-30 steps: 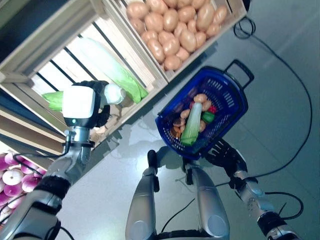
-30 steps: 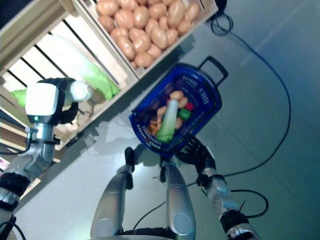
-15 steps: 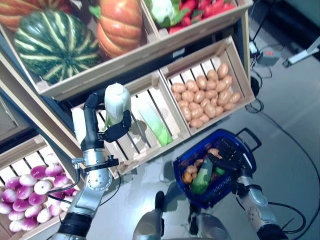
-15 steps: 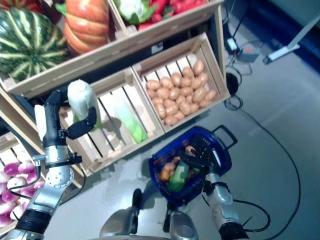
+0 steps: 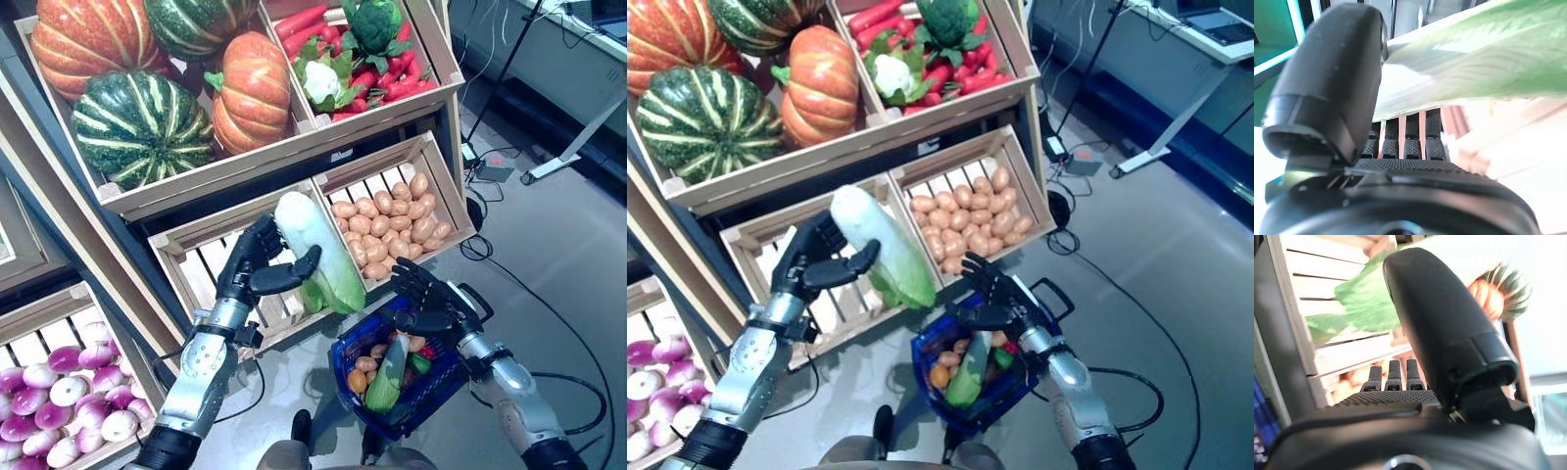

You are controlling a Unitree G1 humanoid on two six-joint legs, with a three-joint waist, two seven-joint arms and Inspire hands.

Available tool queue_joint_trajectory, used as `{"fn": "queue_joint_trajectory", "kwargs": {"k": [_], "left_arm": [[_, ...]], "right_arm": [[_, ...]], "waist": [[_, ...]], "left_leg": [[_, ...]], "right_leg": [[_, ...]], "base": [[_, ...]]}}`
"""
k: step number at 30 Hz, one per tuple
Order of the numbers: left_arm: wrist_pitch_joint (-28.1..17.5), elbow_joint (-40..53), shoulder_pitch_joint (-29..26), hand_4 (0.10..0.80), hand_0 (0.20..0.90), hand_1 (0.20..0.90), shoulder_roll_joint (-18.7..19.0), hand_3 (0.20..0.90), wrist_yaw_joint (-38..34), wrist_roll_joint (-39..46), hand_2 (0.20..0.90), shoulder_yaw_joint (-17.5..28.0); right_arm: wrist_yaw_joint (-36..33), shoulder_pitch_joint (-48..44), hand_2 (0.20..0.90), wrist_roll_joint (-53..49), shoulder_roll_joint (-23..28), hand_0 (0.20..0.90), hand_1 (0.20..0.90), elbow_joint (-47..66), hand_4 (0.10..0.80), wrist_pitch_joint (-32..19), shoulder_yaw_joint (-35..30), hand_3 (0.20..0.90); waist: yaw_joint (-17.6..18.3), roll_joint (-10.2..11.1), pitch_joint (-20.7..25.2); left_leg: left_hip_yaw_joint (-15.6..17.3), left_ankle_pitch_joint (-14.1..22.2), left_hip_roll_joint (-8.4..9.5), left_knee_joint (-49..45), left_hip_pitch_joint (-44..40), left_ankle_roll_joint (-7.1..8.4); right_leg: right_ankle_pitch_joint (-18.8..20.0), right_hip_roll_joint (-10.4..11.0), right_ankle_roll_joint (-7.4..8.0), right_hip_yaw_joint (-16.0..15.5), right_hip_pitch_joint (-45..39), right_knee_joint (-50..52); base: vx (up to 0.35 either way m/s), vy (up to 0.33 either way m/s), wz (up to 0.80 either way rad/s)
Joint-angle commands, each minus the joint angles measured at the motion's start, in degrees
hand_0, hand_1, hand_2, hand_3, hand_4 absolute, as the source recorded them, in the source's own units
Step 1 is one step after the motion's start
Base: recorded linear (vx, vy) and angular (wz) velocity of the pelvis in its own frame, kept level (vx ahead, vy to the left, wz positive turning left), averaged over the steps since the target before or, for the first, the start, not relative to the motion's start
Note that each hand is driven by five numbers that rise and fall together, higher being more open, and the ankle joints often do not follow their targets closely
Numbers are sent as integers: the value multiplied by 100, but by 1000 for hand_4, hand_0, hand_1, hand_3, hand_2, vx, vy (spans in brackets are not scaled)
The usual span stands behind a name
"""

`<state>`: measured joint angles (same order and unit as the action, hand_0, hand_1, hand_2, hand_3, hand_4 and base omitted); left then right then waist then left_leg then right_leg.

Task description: Put vegetables into the basket

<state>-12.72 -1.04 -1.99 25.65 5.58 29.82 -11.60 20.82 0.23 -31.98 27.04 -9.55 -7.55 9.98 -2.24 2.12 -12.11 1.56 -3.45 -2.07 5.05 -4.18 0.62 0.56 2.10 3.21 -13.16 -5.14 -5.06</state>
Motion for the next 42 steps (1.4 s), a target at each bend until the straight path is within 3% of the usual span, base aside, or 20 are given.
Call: {"fn": "queue_joint_trajectory", "kwargs": {"k": [1,5,12,21,29,30,31,32,42], "left_arm": [[-258,411,-559,400,300,300,100,300,503,652,300,-112],[-88,481,-702,400,300,300,142,300,676,818,300,-382],[-40,562,-814,400,300,300,139,300,752,1035,300,-684],[-108,604,-703,400,300,300,130,300,743,1187,300,-663],[-59,706,-657,400,300,300,94,300,747,1228,300,-709],[-61,711,-660,400,300,300,86,300,749,1225,300,-727],[-52,717,-657,400,300,300,77,300,747,1220,300,-735],[-33,725,-652,400,300,300,78,300,760,1246,300,-731],[106,836,-595,400,300,300,119,300,978,1088,300,-732]], "right_arm": [[698,-356,900,-373,388,900,900,551,800,103,193,900],[950,-601,900,-523,632,900,900,625,800,344,515,900],[1058,-950,900,-659,515,900,900,748,800,670,1047,900],[631,-912,900,-544,360,900,900,624,800,1222,1318,900],[182,-855,900,-475,153,900,900,493,800,1405,1412,900],[154,-863,752,-459,132,752,752,493,701,1428,1441,752],[133,-862,434,-447,116,434,434,486,489,1452,1463,434],[113,-852,300,-425,96,300,300,452,400,1473,1476,300],[-123,-759,300,-543,30,300,300,419,400,1494,1481,300]], "waist": [[22,123,682],[1,130,768],[-30,106,923],[-47,77,1011],[-50,50,1044],[-51,47,1048],[-50,43,1051],[-52,37,1058],[-61,21,1079]], "left_leg": [[85,317,66,-5,-3,95],[105,350,60,-5,-51,86],[106,389,45,-5,-98,84],[142,385,10,-5,-123,103],[115,380,9,-5,-98,100],[106,376,11,-5,-89,103],[103,375,9,-5,-90,106],[100,378,10,-5,-87,105],[95,387,9,-5,-75,104]], "right_leg": [[171,356,234,-82,-105,34],[174,377,262,-69,-145,6],[142,415,281,-56,-178,6],[134,454,278,-79,-195,6],[145,480,292,-68,-173,6],[149,482,293,-69,-170,6],[152,485,294,-71,-168,6],[151,490,294,-71,-164,6],[146,491,300,-58,-142,6]], "base": [[54,4,-10],[26,4,-2],[44,14,-1],[8,3,0],[0,0,0],[0,0,0],[0,0,0],[0,0,0],[0,0,0]]}}
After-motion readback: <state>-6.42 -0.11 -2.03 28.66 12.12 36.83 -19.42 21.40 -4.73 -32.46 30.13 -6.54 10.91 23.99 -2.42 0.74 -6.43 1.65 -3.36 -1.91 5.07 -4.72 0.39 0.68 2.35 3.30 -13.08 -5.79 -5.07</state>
